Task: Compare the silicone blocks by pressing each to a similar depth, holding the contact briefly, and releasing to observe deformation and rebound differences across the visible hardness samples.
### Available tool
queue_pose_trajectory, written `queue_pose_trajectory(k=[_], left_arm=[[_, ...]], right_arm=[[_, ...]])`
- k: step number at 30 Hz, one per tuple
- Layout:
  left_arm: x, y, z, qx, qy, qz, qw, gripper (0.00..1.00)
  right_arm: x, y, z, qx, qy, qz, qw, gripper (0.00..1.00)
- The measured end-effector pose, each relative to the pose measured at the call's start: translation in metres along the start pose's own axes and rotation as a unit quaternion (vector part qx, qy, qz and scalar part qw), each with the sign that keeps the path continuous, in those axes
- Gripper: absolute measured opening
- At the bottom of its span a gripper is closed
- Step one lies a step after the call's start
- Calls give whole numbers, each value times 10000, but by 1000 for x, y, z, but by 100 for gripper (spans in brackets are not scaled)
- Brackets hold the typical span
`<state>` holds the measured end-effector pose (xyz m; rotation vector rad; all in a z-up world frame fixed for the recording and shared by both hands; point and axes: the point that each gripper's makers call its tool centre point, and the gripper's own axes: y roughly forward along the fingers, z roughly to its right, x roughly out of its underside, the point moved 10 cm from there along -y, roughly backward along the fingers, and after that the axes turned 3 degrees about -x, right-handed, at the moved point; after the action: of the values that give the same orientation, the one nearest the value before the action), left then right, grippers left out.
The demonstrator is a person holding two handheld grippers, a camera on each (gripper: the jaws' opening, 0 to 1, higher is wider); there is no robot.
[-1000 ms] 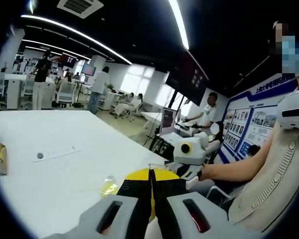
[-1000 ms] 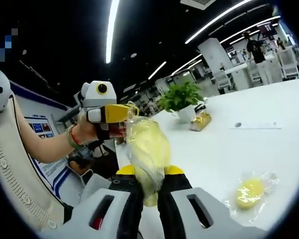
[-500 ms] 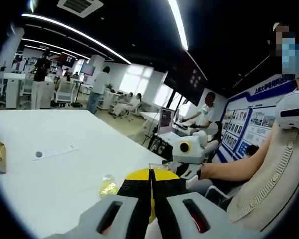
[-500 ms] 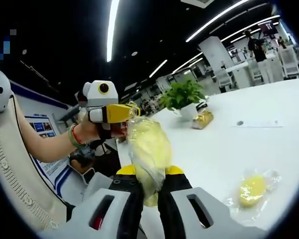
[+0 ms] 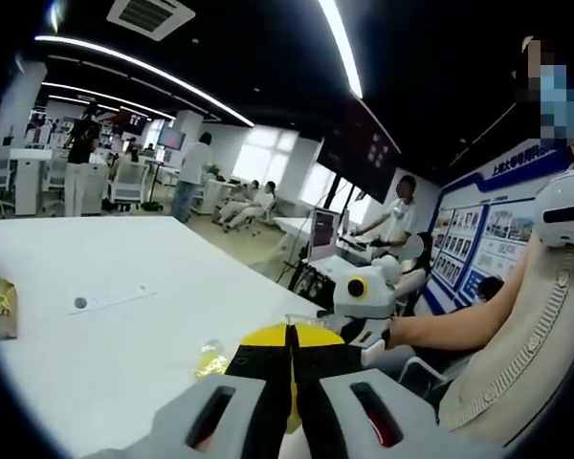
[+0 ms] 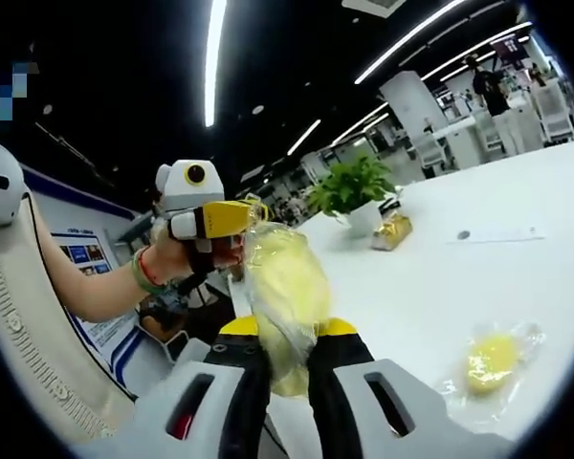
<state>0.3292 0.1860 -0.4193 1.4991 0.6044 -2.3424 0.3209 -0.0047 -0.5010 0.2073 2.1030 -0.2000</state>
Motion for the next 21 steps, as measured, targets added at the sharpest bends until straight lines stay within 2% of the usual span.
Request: queue_pose_trajectory(k=[5, 8, 12, 18, 21], left_arm=[[-2, 0, 3, 84, -59, 56, 9999, 0], [-2, 0, 4, 156, -102, 91, 9998, 0], [-3, 0, 5, 185, -82, 94, 9998, 0], [-3, 0, 6, 213, -84, 80, 9997, 0], [-3, 0, 6, 241, -81, 67, 9997, 0]], right_arm=[[-2, -2, 1, 17, -96, 83, 9999, 13], [-3, -3, 3, 102, -375, 154, 9991, 16], [-3, -4, 3, 69, -279, 166, 9994, 17], [-3, -5, 2, 109, -448, 196, 9987, 20], [-2, -6, 2, 78, -396, 182, 9990, 21]])
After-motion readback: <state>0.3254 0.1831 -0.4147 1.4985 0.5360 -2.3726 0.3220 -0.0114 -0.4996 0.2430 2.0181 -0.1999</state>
